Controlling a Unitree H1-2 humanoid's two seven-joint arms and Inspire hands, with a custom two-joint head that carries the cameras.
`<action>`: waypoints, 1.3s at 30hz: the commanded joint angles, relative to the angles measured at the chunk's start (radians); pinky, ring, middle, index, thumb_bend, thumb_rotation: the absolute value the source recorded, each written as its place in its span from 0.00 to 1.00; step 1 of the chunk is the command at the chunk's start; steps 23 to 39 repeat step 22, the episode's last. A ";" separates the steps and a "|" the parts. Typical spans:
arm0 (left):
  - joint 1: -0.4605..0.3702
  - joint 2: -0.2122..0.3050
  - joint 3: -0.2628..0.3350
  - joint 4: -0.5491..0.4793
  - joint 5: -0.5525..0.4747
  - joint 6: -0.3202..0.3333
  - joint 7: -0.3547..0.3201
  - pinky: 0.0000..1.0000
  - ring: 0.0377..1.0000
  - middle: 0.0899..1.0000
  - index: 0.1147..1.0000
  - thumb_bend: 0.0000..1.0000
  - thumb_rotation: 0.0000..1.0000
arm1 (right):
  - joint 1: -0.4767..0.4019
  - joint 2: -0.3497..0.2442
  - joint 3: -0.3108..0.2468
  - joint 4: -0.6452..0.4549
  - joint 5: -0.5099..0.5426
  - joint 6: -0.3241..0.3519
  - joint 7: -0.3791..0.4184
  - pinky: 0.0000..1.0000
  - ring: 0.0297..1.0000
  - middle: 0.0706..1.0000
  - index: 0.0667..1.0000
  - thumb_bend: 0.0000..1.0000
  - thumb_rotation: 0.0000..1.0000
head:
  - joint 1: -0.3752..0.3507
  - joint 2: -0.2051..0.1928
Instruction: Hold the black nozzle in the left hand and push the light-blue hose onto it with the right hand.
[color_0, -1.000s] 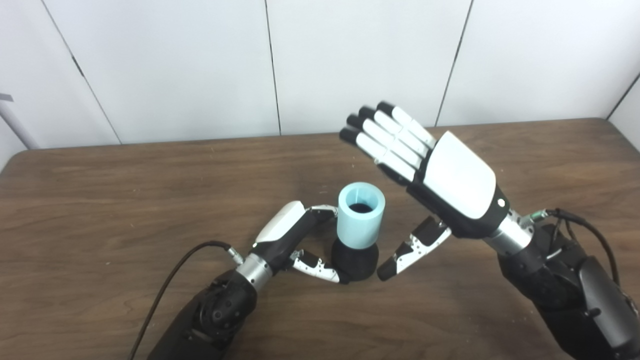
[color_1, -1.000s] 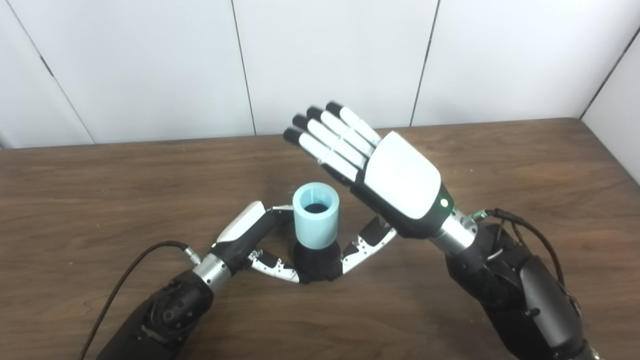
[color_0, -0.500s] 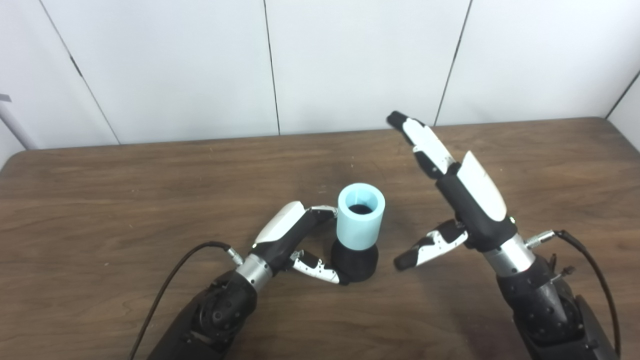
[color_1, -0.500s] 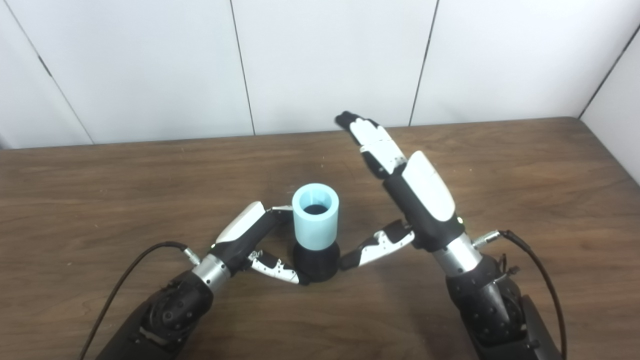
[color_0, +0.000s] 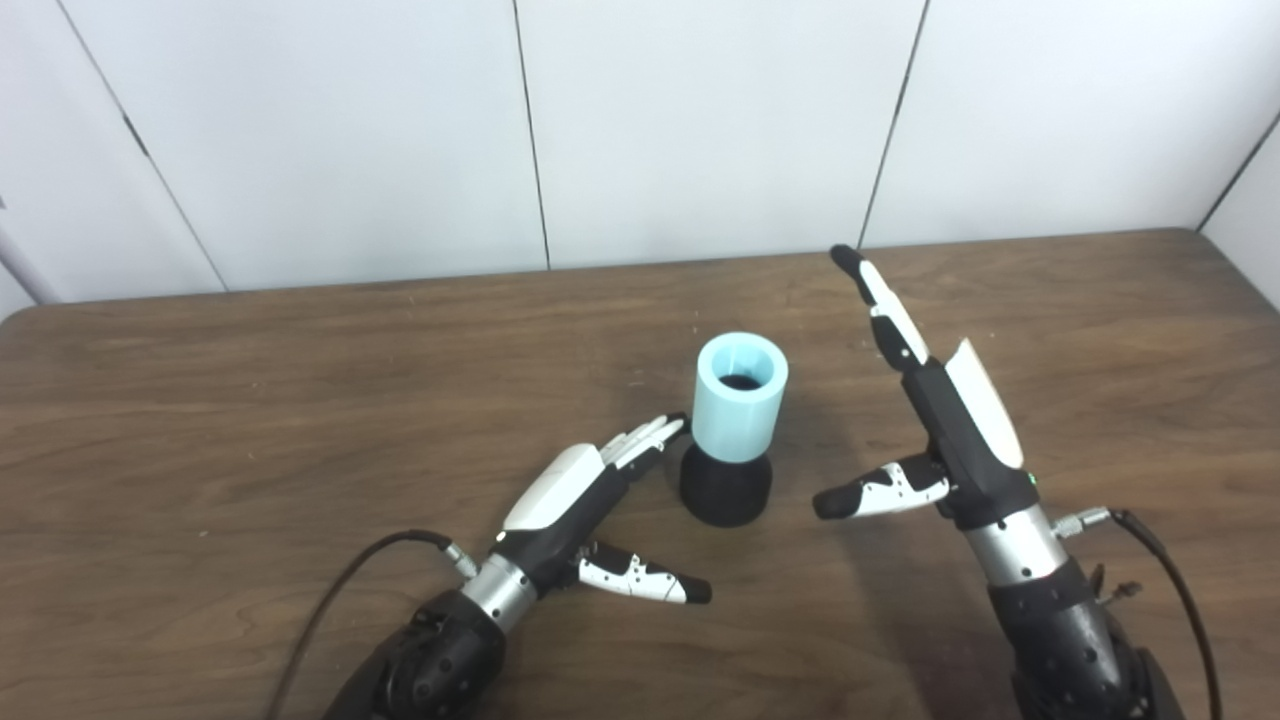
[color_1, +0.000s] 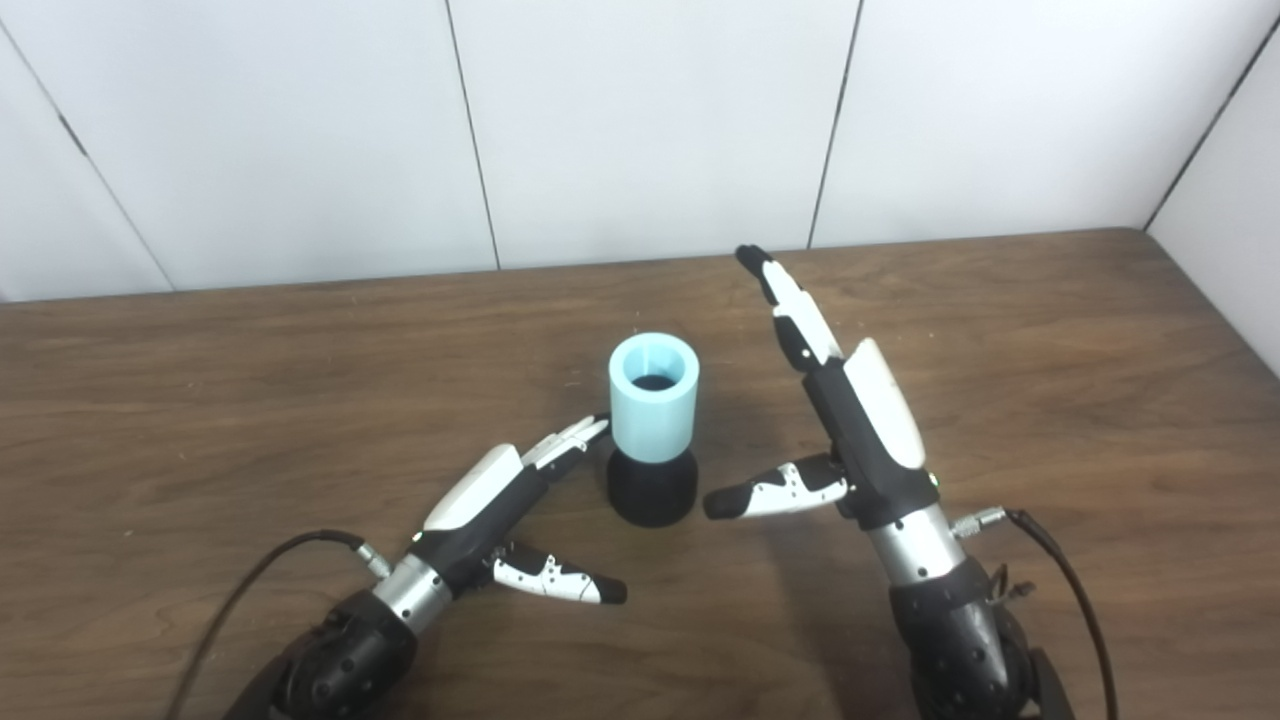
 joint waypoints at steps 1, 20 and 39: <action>0.053 -0.001 0.033 0.051 0.027 -0.070 0.096 1.00 1.00 1.00 1.00 1.00 0.48 | -0.011 0.027 -0.014 -0.012 0.029 -0.004 -0.028 1.00 1.00 1.00 1.00 1.00 0.85 | 0.005 -0.002; 0.186 -0.106 0.211 -0.136 -0.100 -0.122 0.174 1.00 1.00 1.00 1.00 1.00 0.72 | 0.071 0.137 -0.053 0.099 0.247 0.043 -0.038 1.00 1.00 1.00 1.00 1.00 0.92 | 0.033 -0.040; 0.206 -0.132 0.238 -0.165 -0.111 -0.121 0.193 1.00 1.00 1.00 1.00 1.00 0.80 | 0.071 0.135 -0.050 0.126 0.280 0.037 -0.028 1.00 1.00 1.00 1.00 1.00 0.93 | 0.045 -0.045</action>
